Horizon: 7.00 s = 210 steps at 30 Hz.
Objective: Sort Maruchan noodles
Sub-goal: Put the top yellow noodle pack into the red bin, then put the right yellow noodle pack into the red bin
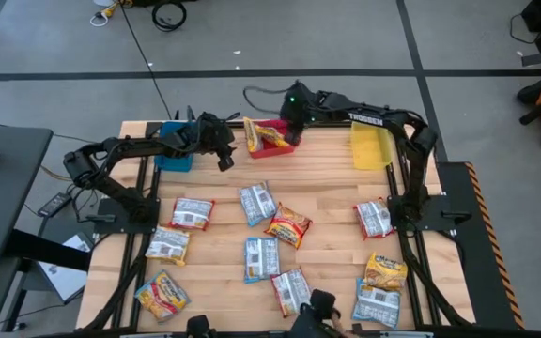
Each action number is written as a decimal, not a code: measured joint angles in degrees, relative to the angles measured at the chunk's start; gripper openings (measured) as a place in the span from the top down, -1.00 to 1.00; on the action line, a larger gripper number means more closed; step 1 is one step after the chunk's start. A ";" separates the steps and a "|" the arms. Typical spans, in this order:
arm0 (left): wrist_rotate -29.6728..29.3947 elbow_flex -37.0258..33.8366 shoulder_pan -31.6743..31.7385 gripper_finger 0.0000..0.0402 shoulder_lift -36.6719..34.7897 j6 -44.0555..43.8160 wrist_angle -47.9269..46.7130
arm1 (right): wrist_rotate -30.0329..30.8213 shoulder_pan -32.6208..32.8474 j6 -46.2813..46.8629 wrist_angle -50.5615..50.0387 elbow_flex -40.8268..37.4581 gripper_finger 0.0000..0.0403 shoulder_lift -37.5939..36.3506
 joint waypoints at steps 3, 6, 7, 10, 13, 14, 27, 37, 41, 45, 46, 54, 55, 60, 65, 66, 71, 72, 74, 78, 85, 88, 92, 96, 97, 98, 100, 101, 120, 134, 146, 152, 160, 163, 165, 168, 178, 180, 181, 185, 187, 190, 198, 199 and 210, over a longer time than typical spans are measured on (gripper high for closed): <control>-0.08 0.00 0.00 0.14 0.14 -1.04 1.75 | 4.39 1.17 -7.27 -0.94 0.02 0.28 2.28; -0.06 0.04 0.00 0.14 1.91 -1.97 3.04 | 4.58 2.55 -9.11 0.63 -0.02 0.28 5.61; -0.08 0.04 0.00 0.14 3.05 -1.99 3.48 | 4.60 3.08 -9.34 1.58 -0.02 0.28 6.49; -0.03 0.03 0.00 0.14 7.09 -1.94 4.56 | 4.60 4.70 -10.51 3.66 0.00 0.28 8.77; 0.90 -0.02 -0.36 0.14 10.65 -1.42 7.30 | 3.98 6.00 -9.38 6.66 0.00 0.28 9.93; 1.05 -0.02 -0.56 0.14 11.39 -1.44 8.70 | 2.38 6.27 -8.40 7.84 0.00 0.28 9.97; 0.92 0.11 -1.96 0.14 11.87 -1.09 14.76 | -8.81 5.47 2.71 17.51 0.00 0.28 8.95; -3.73 0.13 -0.94 0.14 9.33 3.83 9.57 | -0.84 3.83 -2.96 10.24 0.00 0.28 8.51; -9.65 0.24 1.06 0.14 7.37 8.34 11.08 | 2.88 2.25 -5.97 10.07 0.00 0.29 8.98; -7.80 0.24 4.55 0.14 8.61 9.10 14.20 | 2.44 0.73 -6.86 11.76 0.01 0.31 10.97; -6.54 0.21 5.13 0.14 9.14 8.36 14.22 | 1.90 0.55 -6.97 13.41 0.04 0.32 11.56; 1.12 0.11 2.86 0.14 12.50 0.93 15.23 | -7.11 2.48 -3.13 19.04 1.90 0.34 14.84; 1.09 0.11 2.27 0.14 12.50 0.97 15.74 | -7.24 2.82 -3.09 19.42 2.16 0.34 14.79; 0.50 0.11 0.41 0.14 12.48 1.60 18.03 | -6.49 3.53 -2.74 17.20 4.08 0.34 14.52; -6.54 0.15 1.03 0.14 11.14 1.90 14.43 | -4.74 3.91 -2.61 11.92 6.32 0.34 14.13; -7.42 0.20 1.14 0.14 10.40 1.88 13.76 | -4.63 3.90 -2.71 11.19 6.56 0.34 13.90; -7.96 0.22 1.14 0.14 4.06 1.90 7.46 | -1.64 4.09 -3.60 8.48 7.21 0.34 10.65; -7.97 0.22 1.14 0.14 2.25 1.89 5.10 | -0.35 4.40 -3.61 7.16 7.21 0.34 9.55; -7.94 0.22 1.07 0.14 -1.32 1.16 0.20 | 2.09 5.29 -3.55 3.28 7.21 0.34 6.85; -4.96 -0.27 0.12 0.14 -9.26 -4.93 -10.42 | 3.53 9.72 -0.81 -8.27 7.26 0.35 0.30; 6.09 -9.32 -9.82 0.14 -21.69 -14.86 -4.52 | 6.55 27.27 11.54 -21.91 4.57 0.35 -11.67; 6.47 -14.54 -16.72 0.14 -24.91 -16.86 4.99 | 7.55 36.97 20.81 -25.26 3.87 0.35 -15.39; 6.62 -19.48 -25.23 0.14 -26.44 -17.57 17.08 | 6.18 49.34 34.62 -26.01 2.90 0.35 -17.97; 6.56 -20.76 -32.00 0.14 -26.38 -17.57 20.84 | 5.78 59.85 47.22 -27.09 -0.26 0.35 -16.83; 6.59 -20.76 -33.52 0.14 -26.38 -17.55 20.90 | 4.35 61.86 50.76 -28.53 -1.03 0.35 -15.92; 6.56 -20.76 -34.89 0.14 -26.38 -17.57 20.77 | 2.62 63.62 54.70 -30.40 -1.84 0.35 -14.94; 6.51 -20.79 -37.28 0.14 -26.38 -17.55 20.67 | -1.05 66.62 63.73 -35.50 -3.46 0.35 -13.11; 6.50 -20.79 -38.27 0.14 -26.38 -17.55 20.69 | -2.87 67.97 68.63 -38.82 -4.19 0.35 -12.37; 6.40 -20.79 -43.56 0.14 -26.36 -17.61 19.86 | -31.97 75.88 90.28 -17.60 -39.60 0.36 -15.36; 5.80 -20.76 -43.49 0.14 -26.32 -17.34 21.93 | 5.38 53.64 58.33 -12.36 -29.24 0.36 -14.85; 5.80 -20.76 -43.89 0.14 -26.32 -19.17 18.62 | -5.78 37.32 42.36 -13.65 -30.50 -0.03 -18.07; 5.83 -20.76 -44.91 0.14 -26.32 -19.17 17.64 | -16.09 31.18 33.51 -8.40 -36.48 -0.22 -17.26; 5.80 -20.76 -44.91 0.14 -26.32 -19.06 17.29 | -21.40 31.66 33.05 6.82 -44.41 0.08 -17.47; 5.71 -20.76 -44.87 0.14 -26.32 -19.06 17.32 | -21.85 32.32 33.05 8.77 -44.68 0.33 -17.37; 5.03 -20.76 -44.87 0.14 -26.32 -19.06 17.36 | -22.13 32.45 33.51 8.89 -44.67 0.57 -17.54; 4.15 -20.76 -44.87 0.14 -26.32 -19.04 17.37 | -21.33 32.37 33.93 7.94 -43.65 0.92 -17.79; 3.78 -20.76 -44.87 0.14 -26.32 -19.06 17.56 | -0.83 32.15 28.41 -8.55 -29.43 0.97 -23.07; 3.76 -20.76 -44.87 0.14 -26.32 -19.04 17.56 | 3.64 32.16 28.28 -12.28 -26.16 0.98 -24.54; 3.73 -20.76 -44.87 0.14 -26.32 -19.06 17.58 | 5.76 32.17 28.38 -13.82 -24.78 0.98 -25.25; 2.40 -20.76 -44.87 0.14 -26.32 -19.04 17.70 | 13.35 32.91 30.92 -14.93 -21.78 0.98 -28.16; 0.05 -20.76 -44.87 0.14 -26.25 -19.04 18.20 | 17.19 33.22 34.07 -12.71 -21.68 0.98 -29.22; -6.75 -20.76 -44.42 0.14 -25.88 -19.28 18.26 | 21.56 32.12 42.50 -8.68 -21.68 0.98 -29.62; -18.09 -20.70 -37.26 0.14 -25.88 -18.95 13.98 | 12.45 21.38 51.03 8.38 -21.53 0.98 -26.29; -18.10 -20.70 -35.29 0.14 -25.88 -18.73 12.40 | 11.42 19.84 50.90 9.36 -20.99 0.98 -25.31; -18.36 -14.76 -11.90 0.14 -21.92 -12.70 -1.33 | 8.33 7.81 43.46 5.73 -1.30 0.98 -8.34</control>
